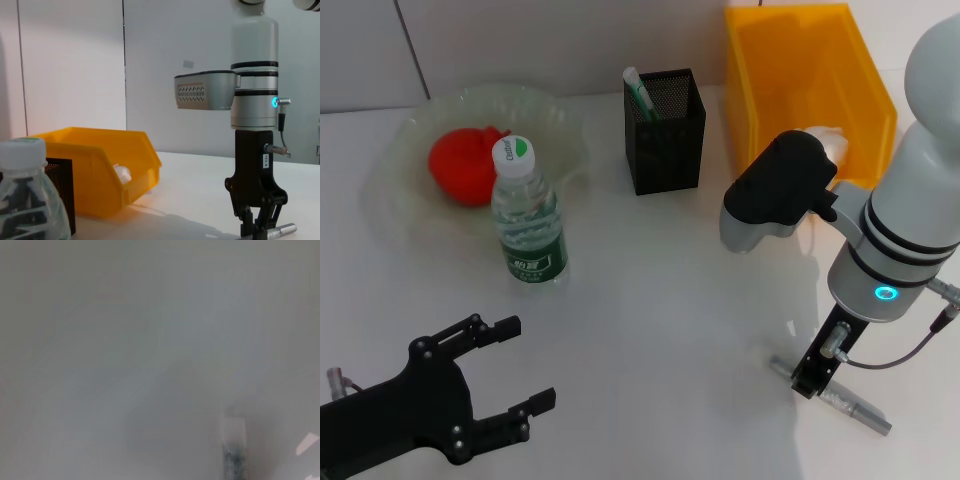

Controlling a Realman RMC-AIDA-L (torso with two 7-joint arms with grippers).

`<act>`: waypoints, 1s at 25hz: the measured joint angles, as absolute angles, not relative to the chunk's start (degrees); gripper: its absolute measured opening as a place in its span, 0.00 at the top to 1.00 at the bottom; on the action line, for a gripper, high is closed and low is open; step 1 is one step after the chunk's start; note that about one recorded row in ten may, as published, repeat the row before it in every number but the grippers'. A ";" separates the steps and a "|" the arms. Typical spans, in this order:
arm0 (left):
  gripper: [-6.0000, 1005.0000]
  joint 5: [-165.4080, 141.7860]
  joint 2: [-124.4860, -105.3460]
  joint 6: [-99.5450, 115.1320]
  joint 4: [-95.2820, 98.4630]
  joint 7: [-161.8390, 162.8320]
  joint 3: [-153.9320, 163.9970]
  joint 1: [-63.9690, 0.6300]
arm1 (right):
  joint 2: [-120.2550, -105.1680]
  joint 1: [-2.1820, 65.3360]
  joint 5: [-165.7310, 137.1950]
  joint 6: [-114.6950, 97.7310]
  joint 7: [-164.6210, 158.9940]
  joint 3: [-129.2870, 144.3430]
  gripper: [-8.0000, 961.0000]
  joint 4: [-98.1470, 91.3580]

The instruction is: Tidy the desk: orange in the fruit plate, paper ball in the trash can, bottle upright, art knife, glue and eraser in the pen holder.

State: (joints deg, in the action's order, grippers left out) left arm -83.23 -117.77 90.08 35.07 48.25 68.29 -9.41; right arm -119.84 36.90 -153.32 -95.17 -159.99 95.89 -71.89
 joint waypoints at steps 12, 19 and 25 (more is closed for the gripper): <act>0.19 -83.23 -117.86 90.39 35.45 48.25 68.28 -9.58 | -119.79 36.93 -153.25 -95.24 -159.67 96.31 0.83 -71.43; 0.19 -83.23 -117.89 91.15 35.51 48.25 68.21 -9.64 | -119.59 36.79 -150.75 -95.19 -158.85 93.29 0.85 -72.01; 0.19 -83.23 -117.95 91.30 35.50 48.25 68.14 -9.60 | -119.34 37.00 -147.35 -94.43 -155.82 85.04 0.85 -73.84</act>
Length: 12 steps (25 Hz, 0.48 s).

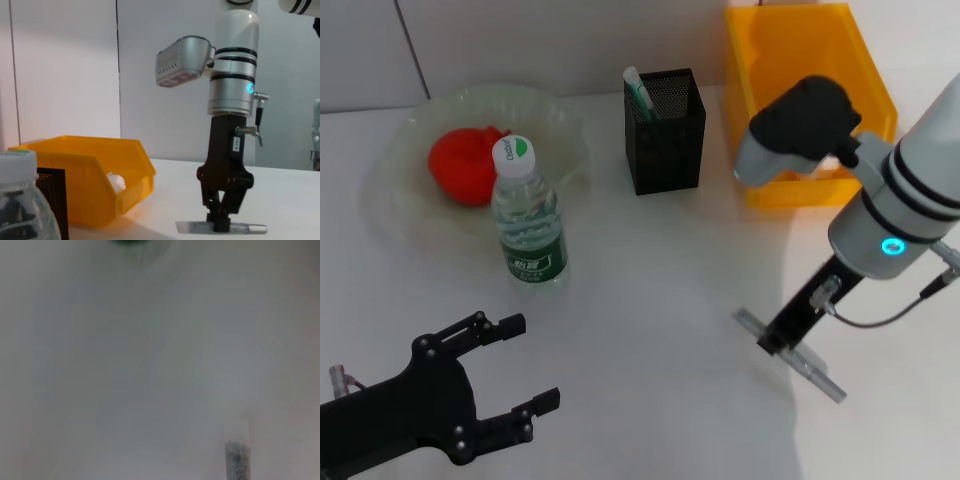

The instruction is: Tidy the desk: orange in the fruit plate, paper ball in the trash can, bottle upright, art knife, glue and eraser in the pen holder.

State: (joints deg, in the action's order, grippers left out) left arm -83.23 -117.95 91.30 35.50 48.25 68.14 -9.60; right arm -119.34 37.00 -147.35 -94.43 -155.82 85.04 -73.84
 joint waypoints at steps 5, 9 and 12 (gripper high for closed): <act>0.19 -83.23 -118.03 91.78 35.49 48.25 68.22 -9.66 | -119.29 38.27 -146.63 -92.67 -153.07 76.49 0.85 -80.10; 0.19 -83.23 -118.03 92.92 35.30 48.26 68.05 -9.80 | -119.23 39.73 -145.13 -88.14 -149.67 70.60 0.85 -84.17; 0.19 -83.23 -118.03 92.99 35.26 48.27 68.05 -9.82 | -119.20 39.92 -142.68 -83.35 -146.95 69.28 0.85 -86.53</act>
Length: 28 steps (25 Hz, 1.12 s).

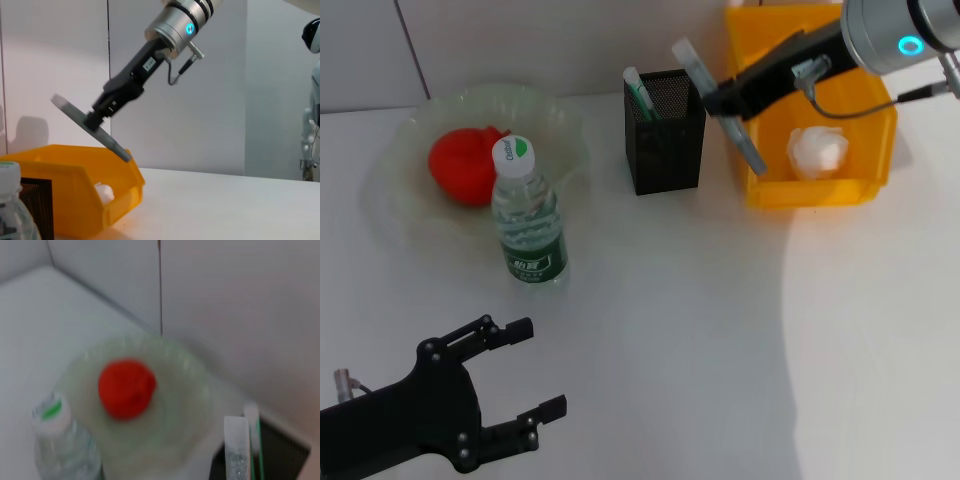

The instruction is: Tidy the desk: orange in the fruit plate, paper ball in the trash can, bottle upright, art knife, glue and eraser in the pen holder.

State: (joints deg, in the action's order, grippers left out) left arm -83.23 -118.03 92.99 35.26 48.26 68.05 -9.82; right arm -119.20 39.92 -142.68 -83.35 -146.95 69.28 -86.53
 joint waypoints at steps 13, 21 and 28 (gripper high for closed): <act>0.19 -83.18 -118.39 93.81 34.87 48.93 68.12 -9.59 | -119.40 34.93 -124.87 -54.67 -129.34 72.53 0.85 -79.76; 0.19 -83.13 -118.33 93.60 33.44 48.96 68.11 -10.13 | -119.52 33.89 -109.49 -40.82 -109.73 76.72 0.86 -65.58; 0.19 -83.13 -118.30 93.74 33.28 49.30 68.26 -10.21 | -119.60 33.86 -94.31 -35.93 -93.41 79.56 0.86 -58.43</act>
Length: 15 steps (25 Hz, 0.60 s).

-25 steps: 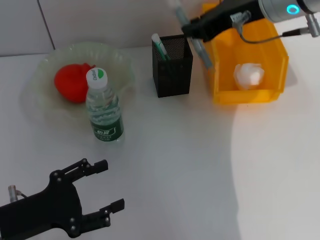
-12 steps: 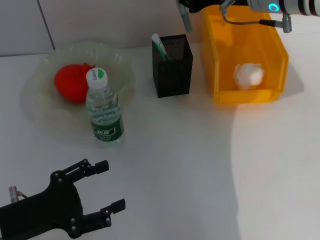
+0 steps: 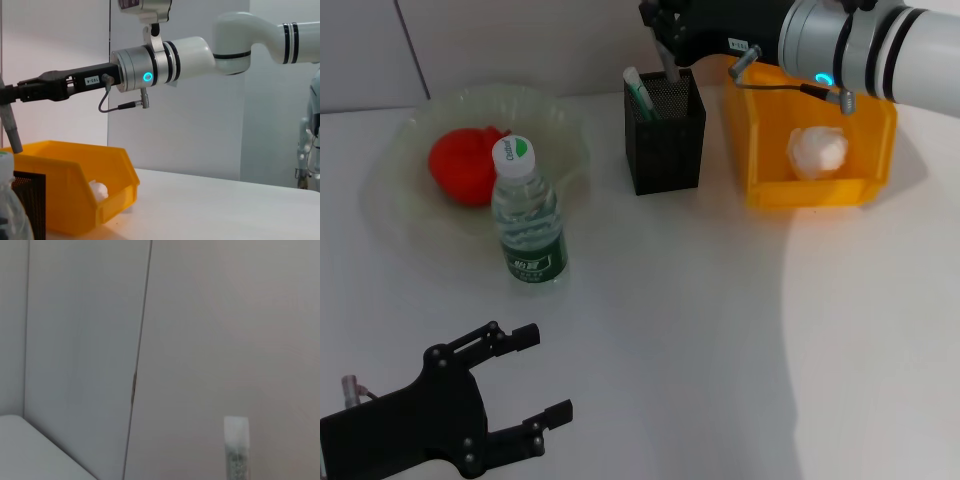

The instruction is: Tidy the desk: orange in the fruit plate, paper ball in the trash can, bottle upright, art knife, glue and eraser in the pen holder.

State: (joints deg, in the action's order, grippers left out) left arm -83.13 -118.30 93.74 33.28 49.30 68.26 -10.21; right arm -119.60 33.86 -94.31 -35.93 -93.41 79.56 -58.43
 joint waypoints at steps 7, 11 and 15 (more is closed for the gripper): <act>0.19 -83.14 -118.30 93.78 33.30 49.75 68.29 -10.19 | -119.59 34.54 -79.48 -35.30 -78.00 79.92 0.86 -51.64; 0.19 -83.14 -118.36 93.78 33.31 49.75 68.29 -10.19 | -119.64 34.74 -77.68 -35.22 -74.38 79.70 0.86 -48.91; 0.19 -83.14 -118.37 93.78 33.31 49.75 68.29 -10.19 | -119.65 35.62 -75.54 -35.22 -71.56 79.45 0.86 -45.58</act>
State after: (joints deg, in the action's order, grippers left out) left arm -83.14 -118.37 93.78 33.31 49.75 68.29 -10.19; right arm -119.65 35.62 -75.54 -35.22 -71.56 79.45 -45.58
